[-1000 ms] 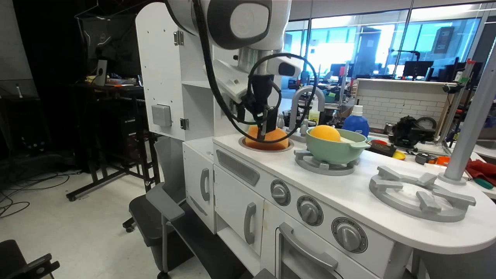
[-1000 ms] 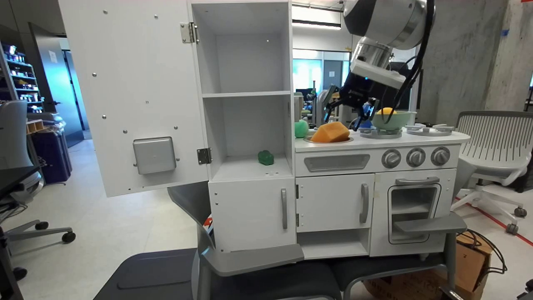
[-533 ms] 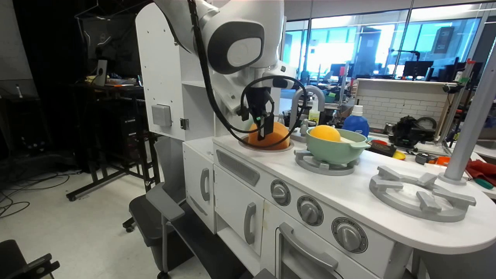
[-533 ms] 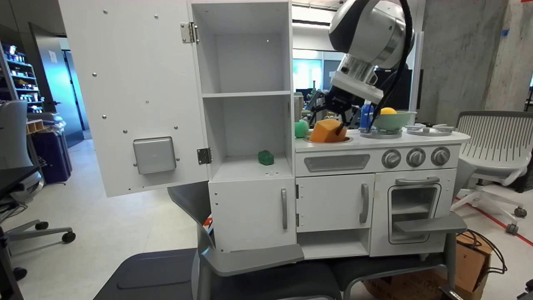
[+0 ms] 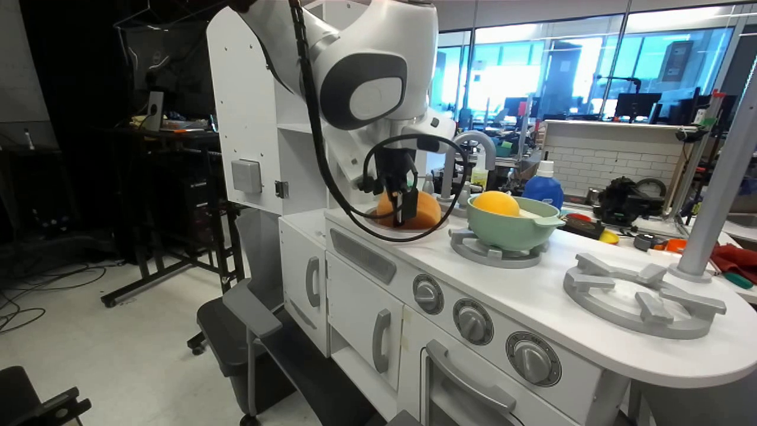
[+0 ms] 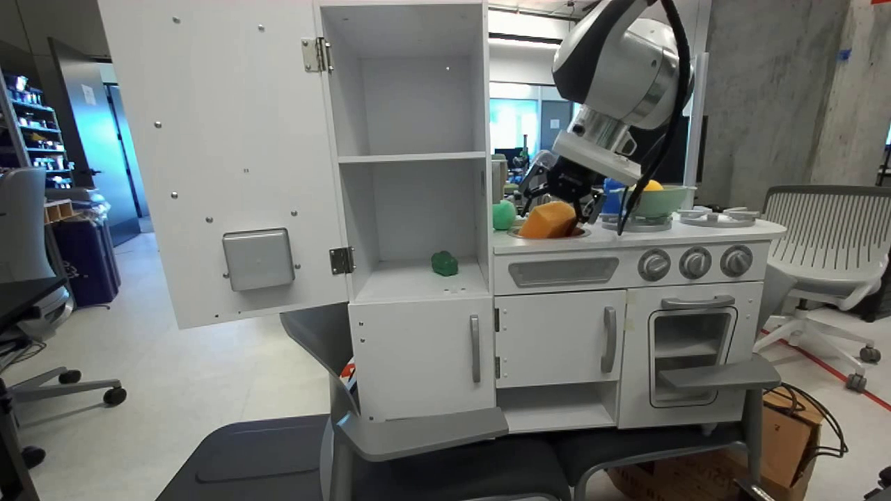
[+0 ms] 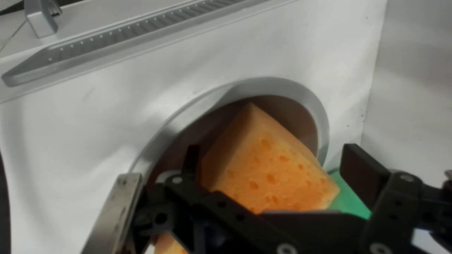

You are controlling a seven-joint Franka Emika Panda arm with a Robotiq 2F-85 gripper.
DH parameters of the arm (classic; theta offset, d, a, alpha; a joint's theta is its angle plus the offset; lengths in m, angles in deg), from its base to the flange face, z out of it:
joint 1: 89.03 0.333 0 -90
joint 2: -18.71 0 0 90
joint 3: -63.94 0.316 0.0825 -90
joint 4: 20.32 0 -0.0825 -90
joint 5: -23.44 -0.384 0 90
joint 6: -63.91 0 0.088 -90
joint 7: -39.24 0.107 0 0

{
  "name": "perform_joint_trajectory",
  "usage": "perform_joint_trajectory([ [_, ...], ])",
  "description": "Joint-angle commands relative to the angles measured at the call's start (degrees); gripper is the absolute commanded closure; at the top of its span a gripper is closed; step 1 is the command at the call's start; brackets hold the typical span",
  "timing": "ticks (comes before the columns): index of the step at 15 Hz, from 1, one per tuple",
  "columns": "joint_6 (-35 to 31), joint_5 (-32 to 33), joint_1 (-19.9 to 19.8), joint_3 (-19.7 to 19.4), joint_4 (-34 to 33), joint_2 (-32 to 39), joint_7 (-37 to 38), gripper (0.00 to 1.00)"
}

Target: Open the cabinet, then put the square and circle cushions in the top and bottom compartments of the cabinet

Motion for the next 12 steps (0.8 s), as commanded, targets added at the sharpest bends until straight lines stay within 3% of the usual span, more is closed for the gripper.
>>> perform_joint_trajectory([
  [1,-1.32,-3.16,-1.38,1.2,-0.58,0.69,0.34,0.0],
  [5,-0.89,-3.95,-1.43,0.89,-1.18,1.15,1.07,0.0],
  [6,-0.81,-3.71,-1.25,0.56,-1.23,1.31,1.13,0.25],
  [7,-0.5,-3.24,-0.86,0.2,-1.37,1.33,1.43,0.27],
  [12,1.42,-1.53,-0.02,-0.62,-1.56,1.65,1.32,0.66],
])
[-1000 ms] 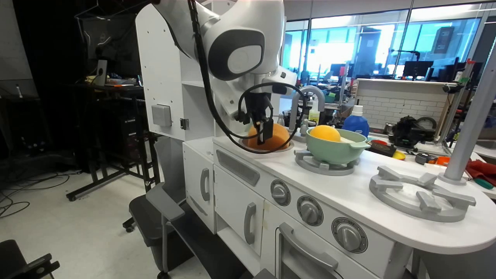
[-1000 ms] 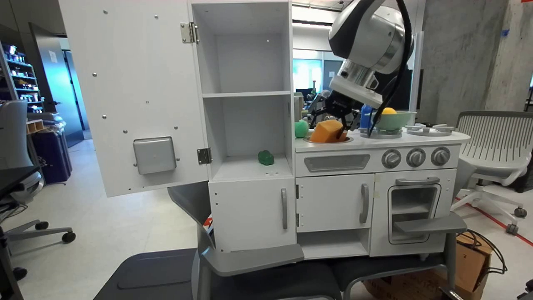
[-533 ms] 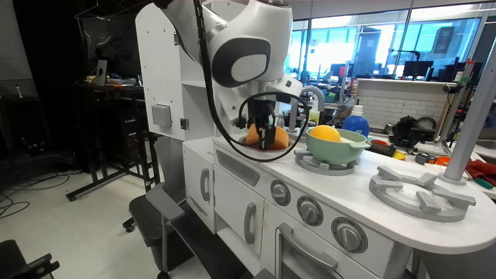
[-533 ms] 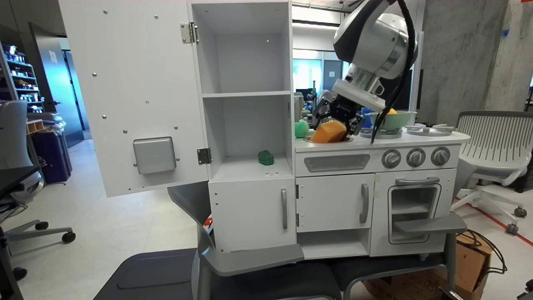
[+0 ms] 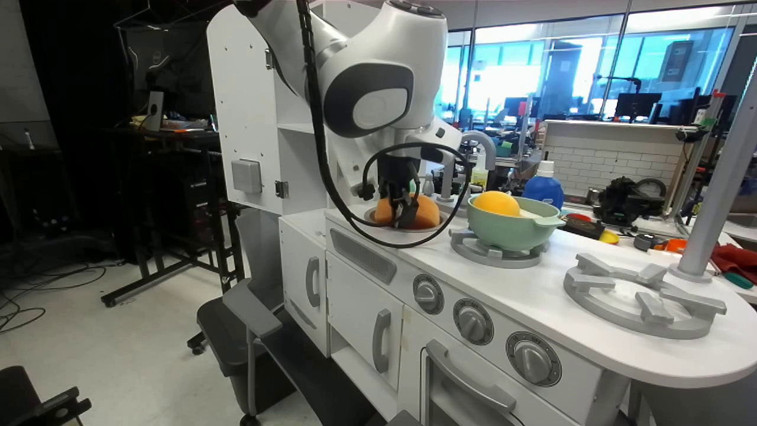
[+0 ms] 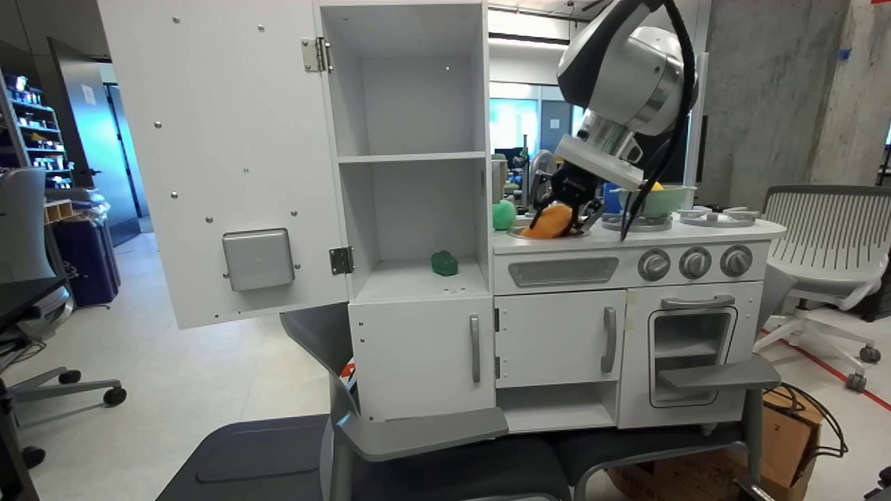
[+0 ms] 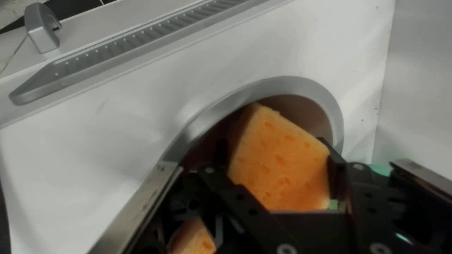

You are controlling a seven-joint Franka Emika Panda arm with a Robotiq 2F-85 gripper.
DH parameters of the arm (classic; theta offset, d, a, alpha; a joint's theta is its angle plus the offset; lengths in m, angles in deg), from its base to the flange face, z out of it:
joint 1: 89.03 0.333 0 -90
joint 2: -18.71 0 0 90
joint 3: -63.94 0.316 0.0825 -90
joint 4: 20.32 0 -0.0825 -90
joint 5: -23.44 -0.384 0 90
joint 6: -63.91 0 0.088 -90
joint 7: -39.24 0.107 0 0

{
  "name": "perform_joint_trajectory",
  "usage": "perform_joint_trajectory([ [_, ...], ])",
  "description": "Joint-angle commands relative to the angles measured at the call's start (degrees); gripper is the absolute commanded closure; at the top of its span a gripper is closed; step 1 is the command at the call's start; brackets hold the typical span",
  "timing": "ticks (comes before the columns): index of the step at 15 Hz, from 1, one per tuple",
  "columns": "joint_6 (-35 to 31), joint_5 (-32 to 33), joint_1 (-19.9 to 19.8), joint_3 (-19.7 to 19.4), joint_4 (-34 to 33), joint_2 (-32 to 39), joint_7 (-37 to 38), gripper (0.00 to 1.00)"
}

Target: Open the cabinet, then put the square and circle cushions in the top and bottom compartments of the cabinet

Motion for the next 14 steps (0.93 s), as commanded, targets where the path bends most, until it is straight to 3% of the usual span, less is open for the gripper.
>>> perform_joint_trajectory([
  [1,1.72,1.48,0.88,-0.76,-1.37,0.77,0.23,0.71],
  [5,6.16,5.68,2.69,-1.75,0.03,-1.69,-0.42,0.98],
  [9,9.75,10.86,5.61,-3.17,1.96,-6.22,-0.09,0.99],
  [14,20.13,14.42,7.6,-1.03,6.77,-16.2,-5.97,0.97],
])
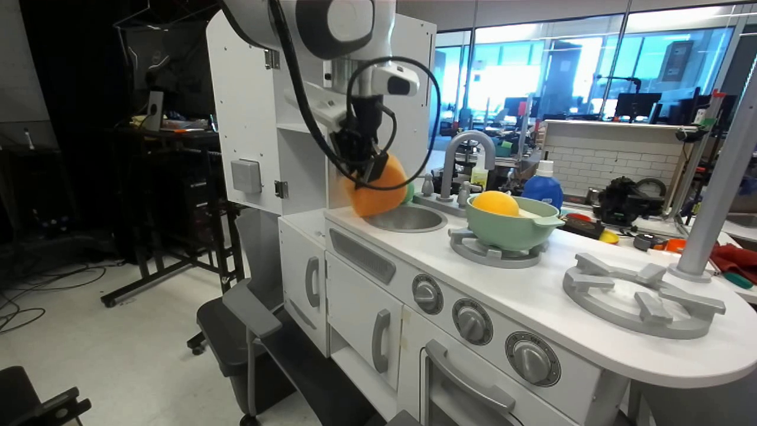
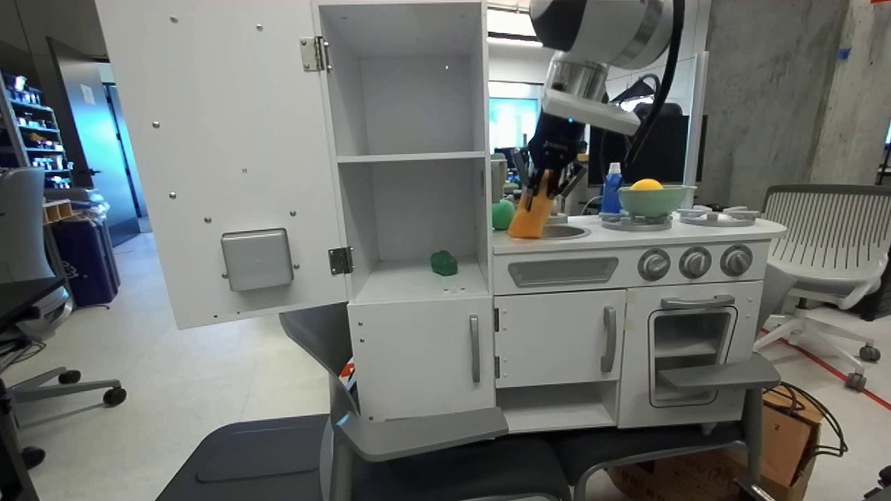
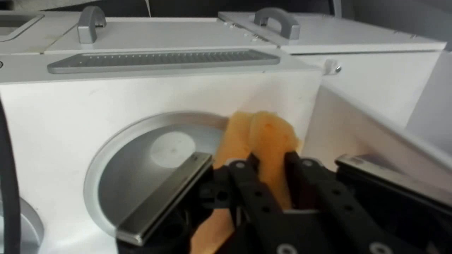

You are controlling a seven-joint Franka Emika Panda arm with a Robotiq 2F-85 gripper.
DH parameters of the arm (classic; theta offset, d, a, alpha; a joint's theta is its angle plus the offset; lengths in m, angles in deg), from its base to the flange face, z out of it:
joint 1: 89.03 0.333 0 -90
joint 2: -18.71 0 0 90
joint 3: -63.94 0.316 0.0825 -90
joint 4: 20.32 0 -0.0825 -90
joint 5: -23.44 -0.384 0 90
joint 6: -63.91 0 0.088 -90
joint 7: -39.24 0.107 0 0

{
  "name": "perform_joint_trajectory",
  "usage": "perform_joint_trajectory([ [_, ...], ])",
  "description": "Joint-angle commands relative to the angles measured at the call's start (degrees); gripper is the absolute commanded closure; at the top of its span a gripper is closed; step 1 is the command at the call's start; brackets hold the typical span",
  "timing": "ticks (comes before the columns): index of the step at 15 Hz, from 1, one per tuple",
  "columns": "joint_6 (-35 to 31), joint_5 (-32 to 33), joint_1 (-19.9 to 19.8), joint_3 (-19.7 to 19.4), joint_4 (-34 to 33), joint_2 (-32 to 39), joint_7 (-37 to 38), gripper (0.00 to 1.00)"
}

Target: Open the cabinet, then put the square and circle cushions in the top and bottom compartments of the cabinet

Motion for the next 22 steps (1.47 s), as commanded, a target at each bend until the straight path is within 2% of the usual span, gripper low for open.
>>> perform_joint_trajectory([
  [1,9.73,0.85,1.8,2.02,6.09,-9.62,-4.46,0.97],
  [6,23.01,0.32,3.43,4.94,11.65,-20.28,-12.91,0.97],
  [9,30.17,4.91,6.75,5.41,8.08,-20.35,-14.26,0.97],
  [11,31.37,11.47,10.01,5.32,4.38,-18.0,-11.83,0.97],
  [16,28.82,29.27,17.71,3.68,-3.98,-10.38,-5.01,0.97],
  [20,27.38,40.96,22.94,0.78,-10.99,-5.42,0.28,0.97],
  [22,24.33,45.71,24.56,-1.17,-12.69,-3.5,3.47,0.97],
])
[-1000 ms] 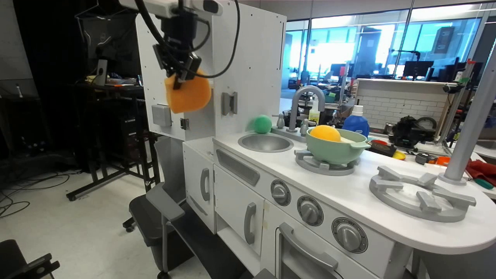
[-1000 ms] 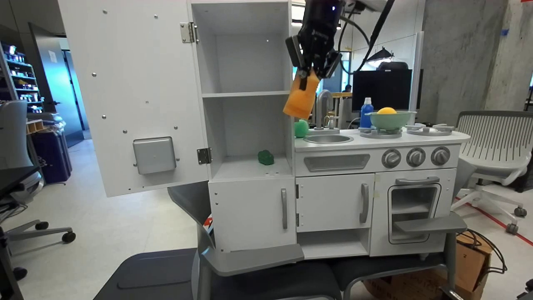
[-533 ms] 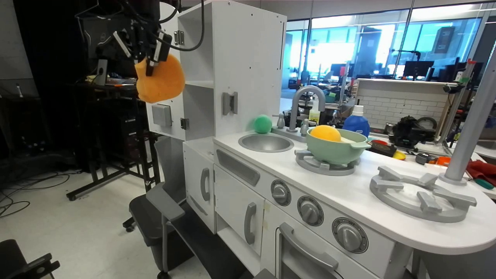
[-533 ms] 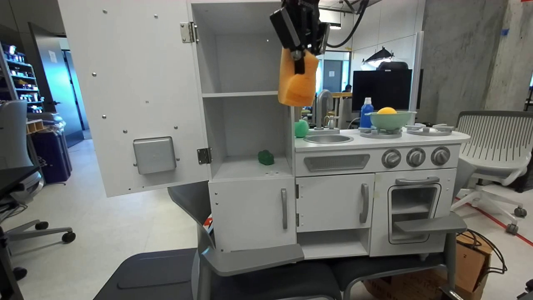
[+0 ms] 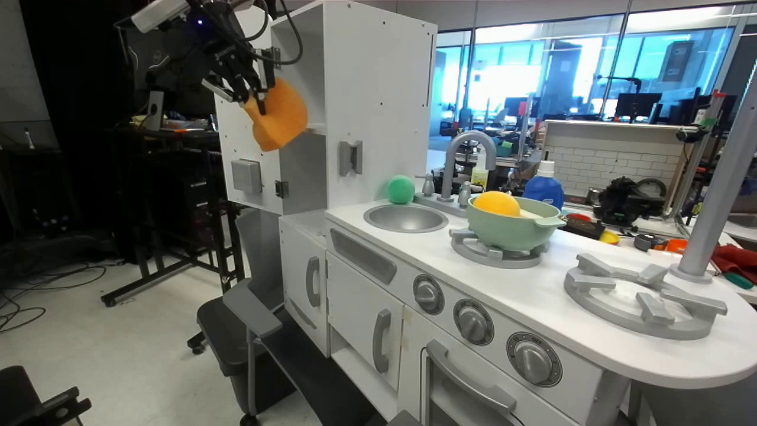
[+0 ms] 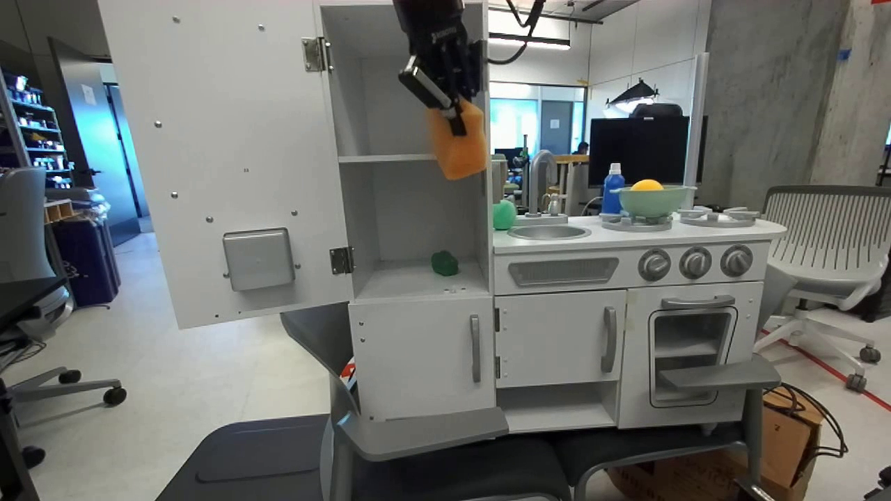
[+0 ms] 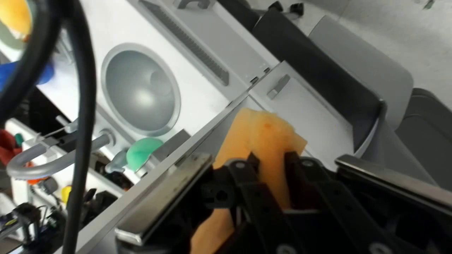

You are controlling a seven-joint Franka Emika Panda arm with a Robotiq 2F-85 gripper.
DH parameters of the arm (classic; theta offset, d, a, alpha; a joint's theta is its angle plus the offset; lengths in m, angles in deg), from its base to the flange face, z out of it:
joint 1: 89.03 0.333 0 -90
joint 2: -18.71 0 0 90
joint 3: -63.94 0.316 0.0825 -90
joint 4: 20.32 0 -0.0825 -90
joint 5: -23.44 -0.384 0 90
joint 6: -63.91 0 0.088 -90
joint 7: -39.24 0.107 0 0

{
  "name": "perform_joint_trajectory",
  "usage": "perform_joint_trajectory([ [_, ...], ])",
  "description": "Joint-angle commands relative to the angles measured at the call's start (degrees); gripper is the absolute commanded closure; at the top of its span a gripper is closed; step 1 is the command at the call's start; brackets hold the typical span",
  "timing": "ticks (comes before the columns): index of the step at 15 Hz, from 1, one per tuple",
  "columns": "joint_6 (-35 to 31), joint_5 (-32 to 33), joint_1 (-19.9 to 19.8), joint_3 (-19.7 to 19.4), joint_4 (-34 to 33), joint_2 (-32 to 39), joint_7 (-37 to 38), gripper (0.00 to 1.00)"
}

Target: Open the cabinet, then put the square and circle cushions in the top and bottom compartments of the cabinet

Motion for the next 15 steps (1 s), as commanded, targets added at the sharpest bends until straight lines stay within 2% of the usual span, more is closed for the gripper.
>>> perform_joint_trajectory([
  [1,-3.7,7.9,3.5,-3.89,-6.89,4.72,4.92,0.97],
  [3,-7.62,12.37,4.05,-5.48,-7.77,6.48,8.97,0.97],
  [4,-7.53,13.59,4.38,-6.22,-11.21,8.92,9.69,0.97],
  [6,-9.34,15.61,3.98,-7.26,-12.84,11.19,11.88,0.97],
  [10,-8.79,17.05,3.71,-8.1,-18.65,15.27,13.27,0.97],
  [15,-9.29,17.45,3.67,-8.98,-21.93,17.34,13.93,0.97],
])
